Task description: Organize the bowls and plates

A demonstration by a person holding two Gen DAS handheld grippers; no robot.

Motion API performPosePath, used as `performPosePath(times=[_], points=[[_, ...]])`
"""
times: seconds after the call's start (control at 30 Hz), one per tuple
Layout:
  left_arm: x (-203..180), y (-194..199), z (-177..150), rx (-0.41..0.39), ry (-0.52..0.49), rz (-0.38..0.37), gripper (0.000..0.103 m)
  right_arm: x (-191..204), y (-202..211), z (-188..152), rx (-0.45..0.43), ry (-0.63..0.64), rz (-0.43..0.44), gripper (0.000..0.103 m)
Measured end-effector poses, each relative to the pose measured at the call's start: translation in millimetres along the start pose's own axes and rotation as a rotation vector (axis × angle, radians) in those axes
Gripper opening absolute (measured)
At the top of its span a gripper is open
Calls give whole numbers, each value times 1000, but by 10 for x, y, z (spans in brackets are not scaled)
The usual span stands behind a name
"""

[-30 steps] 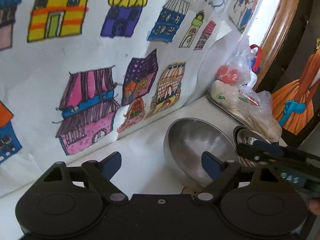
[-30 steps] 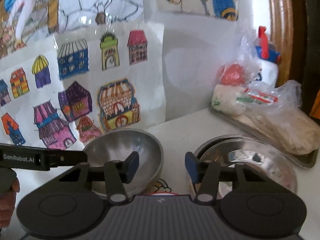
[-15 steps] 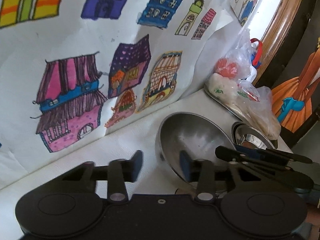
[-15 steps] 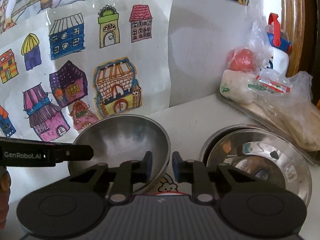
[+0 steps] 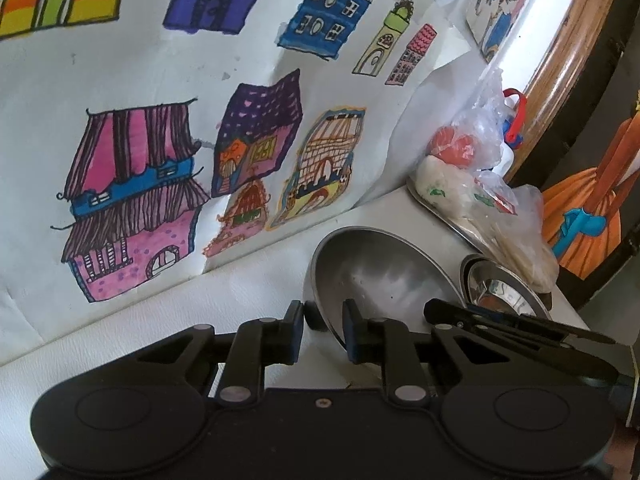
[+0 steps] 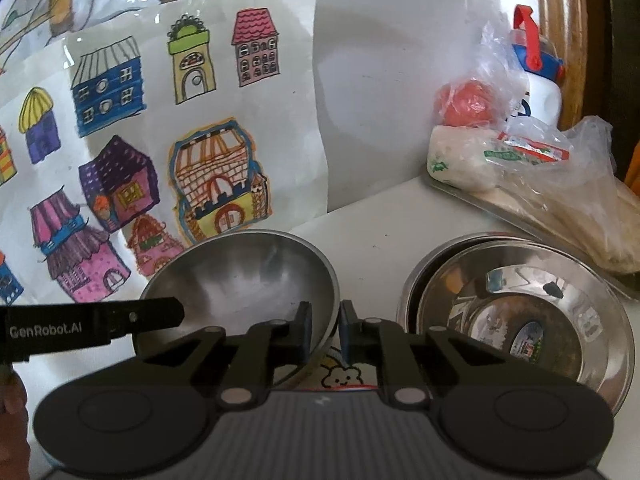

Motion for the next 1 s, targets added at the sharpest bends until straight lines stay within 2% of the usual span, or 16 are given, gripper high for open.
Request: performPosePath(times=[0.1,0.17,0.37,0.53,0.67,0.83,1.0], points=[[8,-16,2,3,6,11,21,5,14,12,-12,-7,-17,10],[9,-4,14,-4,12,21,15,0,57,28,-33,-10,-27,8],[-60,154,120,-38,9,8,14,-23,253,141,-67,-54,-20,7],[-214,389,198,-66,9,-31,14,-60,631,253,-116,-73,-20,8],[-418,664,171,-61,-13,-80,13,-102,1125,243,-137,-56,-19,9],[-777,1055,-129,-29,-97,-133,14,-212,1781,30,-123,-46,-53,10],[-994,1309,-608,76,-116,-163,14,-372,2209,-352,-44,-56,-83,11]])
Point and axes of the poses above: each gripper's, at about its wrist camera, not at the fingertips, and y roughly against the way its jaws point, x to its left, z to its top, the point moved 6 cm from there along -y, roughly the way its jaws point, and after that the axes turned 13 degrees about -x, right-handed, at the moved point
